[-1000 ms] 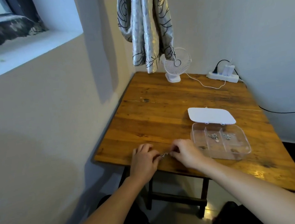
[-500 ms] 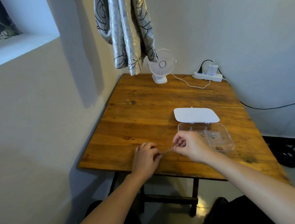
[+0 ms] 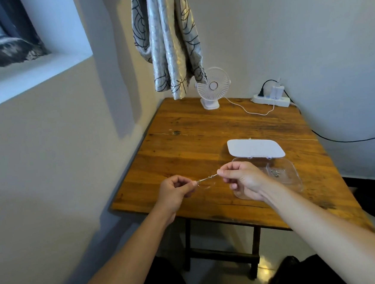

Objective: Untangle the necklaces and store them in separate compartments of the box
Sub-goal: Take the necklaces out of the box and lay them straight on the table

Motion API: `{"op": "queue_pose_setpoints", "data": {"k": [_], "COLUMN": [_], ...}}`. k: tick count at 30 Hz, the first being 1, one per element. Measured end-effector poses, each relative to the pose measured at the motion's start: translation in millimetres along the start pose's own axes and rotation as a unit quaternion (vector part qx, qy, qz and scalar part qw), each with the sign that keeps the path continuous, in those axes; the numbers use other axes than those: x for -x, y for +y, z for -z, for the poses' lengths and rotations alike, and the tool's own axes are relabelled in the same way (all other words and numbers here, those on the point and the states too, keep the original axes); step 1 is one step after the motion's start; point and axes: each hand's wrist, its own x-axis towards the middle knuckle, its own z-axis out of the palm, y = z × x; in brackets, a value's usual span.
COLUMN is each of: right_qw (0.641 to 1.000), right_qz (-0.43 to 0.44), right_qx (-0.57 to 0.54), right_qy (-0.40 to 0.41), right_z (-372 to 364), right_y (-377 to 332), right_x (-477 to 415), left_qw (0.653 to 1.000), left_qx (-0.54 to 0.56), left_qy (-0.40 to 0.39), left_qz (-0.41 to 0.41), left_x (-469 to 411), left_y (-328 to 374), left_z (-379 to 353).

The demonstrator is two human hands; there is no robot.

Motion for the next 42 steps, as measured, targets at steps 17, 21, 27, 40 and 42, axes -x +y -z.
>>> {"op": "queue_pose_setpoints", "data": {"k": [17, 21, 27, 40, 42], "right_qw": [0.962, 0.951, 0.948, 0.978, 0.971], "right_qz": [0.128, 0.125, 0.118, 0.1, 0.101], "right_qx": [0.22, 0.267, 0.295, 0.175, 0.205], "right_qy": [0.104, 0.099, 0.019, 0.052, 0.065], "right_z": [-42, -58, -90, -79, -82], "right_y": [-38, -44, -56, -65, -57], "right_x": [-55, -85, -111, -157, -169], "left_qw": [0.955, 0.919, 0.908, 0.98, 0.962], "left_qx": [-0.281, -0.358, -0.372, -0.157, -0.214], "left_qy": [0.087, 0.121, 0.127, 0.087, 0.127], "left_qz": [-0.046, -0.114, -0.145, -0.084, -0.116], "left_x": [-3, 1, -24, -84, -71], "left_y": [-19, -33, -36, -19, -26], "left_z": [73, 81, 79, 39, 49]}}
